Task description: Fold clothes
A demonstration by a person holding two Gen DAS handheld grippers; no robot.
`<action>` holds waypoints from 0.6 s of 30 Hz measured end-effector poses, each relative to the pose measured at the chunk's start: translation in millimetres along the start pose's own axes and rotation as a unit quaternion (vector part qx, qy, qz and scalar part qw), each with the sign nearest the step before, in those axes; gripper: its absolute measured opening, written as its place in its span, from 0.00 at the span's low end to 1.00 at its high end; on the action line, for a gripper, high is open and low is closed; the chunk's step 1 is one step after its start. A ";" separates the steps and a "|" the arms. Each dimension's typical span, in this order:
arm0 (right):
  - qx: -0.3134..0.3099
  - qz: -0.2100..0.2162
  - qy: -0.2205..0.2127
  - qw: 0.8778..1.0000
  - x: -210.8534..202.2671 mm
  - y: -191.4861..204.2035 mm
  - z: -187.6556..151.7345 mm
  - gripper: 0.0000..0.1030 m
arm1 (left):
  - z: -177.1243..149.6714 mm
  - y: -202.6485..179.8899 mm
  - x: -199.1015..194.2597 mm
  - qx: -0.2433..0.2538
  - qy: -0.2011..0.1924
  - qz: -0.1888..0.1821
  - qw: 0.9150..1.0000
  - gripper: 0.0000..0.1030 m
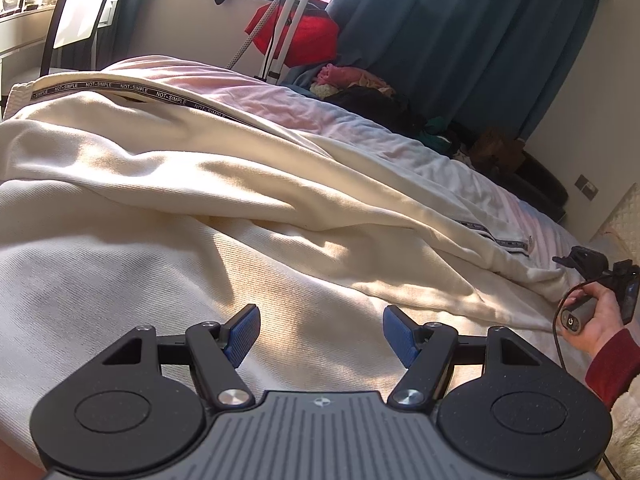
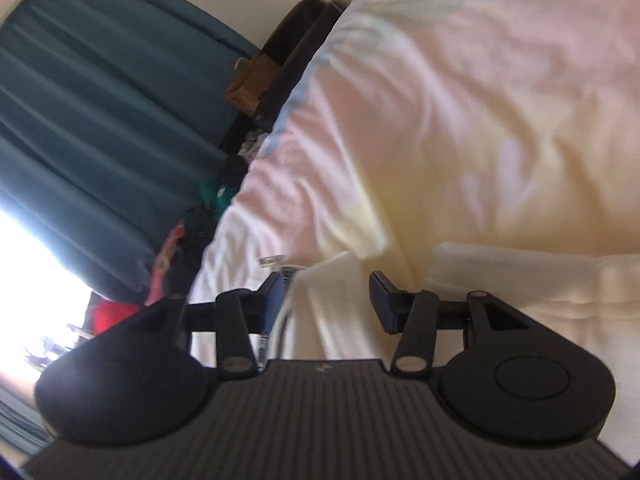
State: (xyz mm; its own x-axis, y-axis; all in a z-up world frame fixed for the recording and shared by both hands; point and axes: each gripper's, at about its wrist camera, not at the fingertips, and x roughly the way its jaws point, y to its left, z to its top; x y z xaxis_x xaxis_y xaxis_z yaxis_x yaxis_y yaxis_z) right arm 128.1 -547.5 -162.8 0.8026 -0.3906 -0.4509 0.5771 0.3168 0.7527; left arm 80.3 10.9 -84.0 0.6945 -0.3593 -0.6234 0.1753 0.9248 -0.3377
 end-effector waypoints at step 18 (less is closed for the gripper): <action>-0.045 -0.007 0.122 0.992 0.9 33.5 -22.1 0.50 | 0.3 -2.1 -6.9 0.001 -0.010 -0.002 1.000 0.68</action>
State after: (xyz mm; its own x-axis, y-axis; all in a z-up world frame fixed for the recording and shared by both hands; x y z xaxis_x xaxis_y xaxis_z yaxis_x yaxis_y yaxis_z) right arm 151.4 -518.1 -148.5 0.8012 -0.1789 -0.5710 0.5902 0.3930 0.7051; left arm 75.4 11.4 -78.8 0.7070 -0.3606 -0.6084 0.1796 0.9236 -0.3388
